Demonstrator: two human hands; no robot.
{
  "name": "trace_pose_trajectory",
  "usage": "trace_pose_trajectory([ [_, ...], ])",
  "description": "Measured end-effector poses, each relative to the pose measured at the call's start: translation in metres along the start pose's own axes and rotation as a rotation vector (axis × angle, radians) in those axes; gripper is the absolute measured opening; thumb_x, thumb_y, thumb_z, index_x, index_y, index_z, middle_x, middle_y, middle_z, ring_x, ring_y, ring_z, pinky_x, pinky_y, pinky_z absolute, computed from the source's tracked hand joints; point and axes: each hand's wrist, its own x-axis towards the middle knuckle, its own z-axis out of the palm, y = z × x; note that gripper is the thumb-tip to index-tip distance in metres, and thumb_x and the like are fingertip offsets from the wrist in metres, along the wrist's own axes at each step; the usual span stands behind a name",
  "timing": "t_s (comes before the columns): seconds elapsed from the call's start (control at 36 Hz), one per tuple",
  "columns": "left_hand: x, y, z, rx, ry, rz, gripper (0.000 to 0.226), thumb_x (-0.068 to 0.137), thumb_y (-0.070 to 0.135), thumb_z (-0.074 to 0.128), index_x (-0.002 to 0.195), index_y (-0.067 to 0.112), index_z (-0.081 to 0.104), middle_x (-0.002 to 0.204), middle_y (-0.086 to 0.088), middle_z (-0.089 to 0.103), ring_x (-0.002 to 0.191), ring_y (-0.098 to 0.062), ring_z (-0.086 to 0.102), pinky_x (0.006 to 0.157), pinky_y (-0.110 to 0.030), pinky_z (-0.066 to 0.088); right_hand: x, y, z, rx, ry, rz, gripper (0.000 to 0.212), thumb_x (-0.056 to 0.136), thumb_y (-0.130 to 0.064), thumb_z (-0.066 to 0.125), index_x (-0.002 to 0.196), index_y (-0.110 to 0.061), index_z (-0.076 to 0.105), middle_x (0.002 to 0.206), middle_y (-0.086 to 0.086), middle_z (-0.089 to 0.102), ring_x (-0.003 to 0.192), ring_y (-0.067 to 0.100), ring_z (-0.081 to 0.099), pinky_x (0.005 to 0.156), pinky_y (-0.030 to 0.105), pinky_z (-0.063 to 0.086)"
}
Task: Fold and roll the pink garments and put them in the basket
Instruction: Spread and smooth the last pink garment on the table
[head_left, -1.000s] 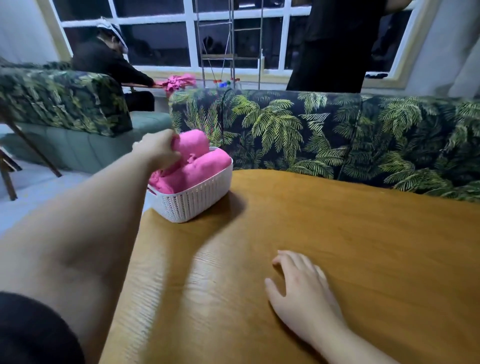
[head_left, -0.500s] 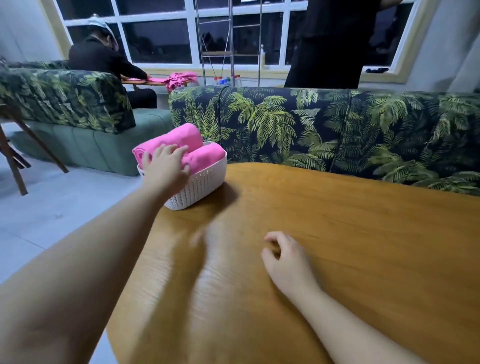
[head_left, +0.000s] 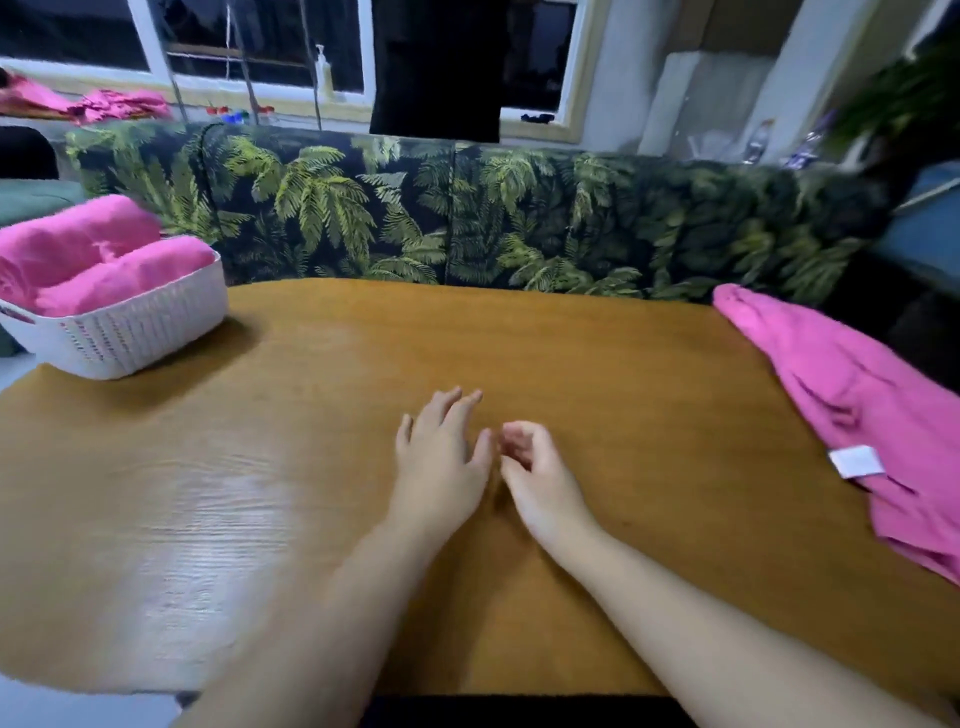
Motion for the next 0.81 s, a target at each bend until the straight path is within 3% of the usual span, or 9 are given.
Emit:
trace_pose_trajectory([
  [0.08,-0.017,0.039,0.029,-0.072,-0.046,0.043,0.046,0.1,0.033,0.041,0.145,0.031,0.035,0.155,0.01,0.027,0.145,-0.007,0.014,0.117,-0.037,0.0,-0.021,0.014,-0.055,-0.049,0.093,0.018,0.029,0.095,-0.006,0.05,0.111,-0.029,0.047,0.116,-0.008,0.058,0.109,0.004,0.055,0.091,0.014,0.041],
  [0.17,-0.035,0.069,0.055,-0.121,-0.123,0.077,0.046,0.1,0.033,0.041,0.146,0.031,0.034,0.155,0.012,0.025,0.145,-0.005,0.012,0.117,-0.036,-0.002,-0.043,0.026,-0.111,-0.181,0.162,0.007,0.035,0.094,-0.007,0.051,0.102,-0.041,0.045,0.116,-0.013,0.055,0.109,0.001,0.053,0.099,0.024,0.044],
  [0.22,-0.044,0.08,0.069,-0.114,-0.168,0.096,0.047,0.1,0.035,0.041,0.146,0.031,0.033,0.155,0.012,0.024,0.145,-0.005,0.012,0.117,-0.035,-0.002,-0.057,0.03,-0.147,-0.343,0.213,-0.011,0.031,0.094,-0.01,0.053,0.109,-0.036,0.047,0.12,-0.012,0.053,0.113,0.005,0.051,0.102,0.029,0.042],
  [0.36,-0.048,0.1,0.091,-0.024,-0.224,0.155,0.049,0.1,0.037,0.041,0.148,0.03,0.031,0.156,0.01,0.022,0.145,-0.006,0.012,0.118,-0.035,-0.003,-0.09,0.046,-0.228,-0.764,0.344,-0.014,0.038,0.092,-0.011,0.055,0.13,-0.014,0.049,0.128,-0.002,0.047,0.123,0.012,0.037,0.103,0.019,0.025],
  [0.47,-0.046,0.112,0.105,0.076,-0.268,0.21,0.052,0.1,0.038,0.039,0.149,0.029,0.027,0.158,0.007,0.019,0.146,-0.009,0.01,0.119,-0.037,-0.001,-0.108,0.07,-0.276,-1.013,0.44,0.151,0.051,0.092,-0.024,0.057,0.141,-0.019,0.042,0.15,0.003,0.035,0.14,0.021,0.022,0.115,0.034,0.018],
  [0.56,-0.048,0.112,0.112,0.188,-0.279,0.284,0.052,0.1,0.039,0.036,0.15,0.027,0.026,0.158,0.006,0.018,0.147,-0.012,0.008,0.118,-0.038,0.001,-0.107,0.082,-0.306,-1.061,0.522,0.229,0.056,0.093,-0.031,0.057,0.145,-0.02,0.038,0.155,0.008,0.027,0.144,0.029,0.015,0.116,0.044,0.016],
  [0.72,-0.049,0.111,0.113,0.241,-0.295,0.334,0.051,0.099,0.039,0.036,0.148,0.027,0.03,0.157,0.007,0.022,0.147,-0.011,0.01,0.118,-0.036,0.005,-0.077,0.098,-0.336,-0.953,0.666,0.387,0.072,0.094,-0.042,0.053,0.152,-0.015,0.019,0.158,0.015,0.018,0.145,0.034,0.016,0.114,0.049,0.02],
  [0.81,-0.047,0.11,0.113,0.238,-0.306,0.329,0.05,0.099,0.04,0.036,0.148,0.029,0.029,0.156,0.009,0.023,0.146,-0.01,0.012,0.119,-0.035,0.007,-0.06,0.102,-0.335,-0.943,0.73,0.522,0.057,0.097,-0.043,0.047,0.146,-0.015,0.036,0.148,0.013,0.038,0.136,0.034,0.031,0.109,0.046,0.027],
])
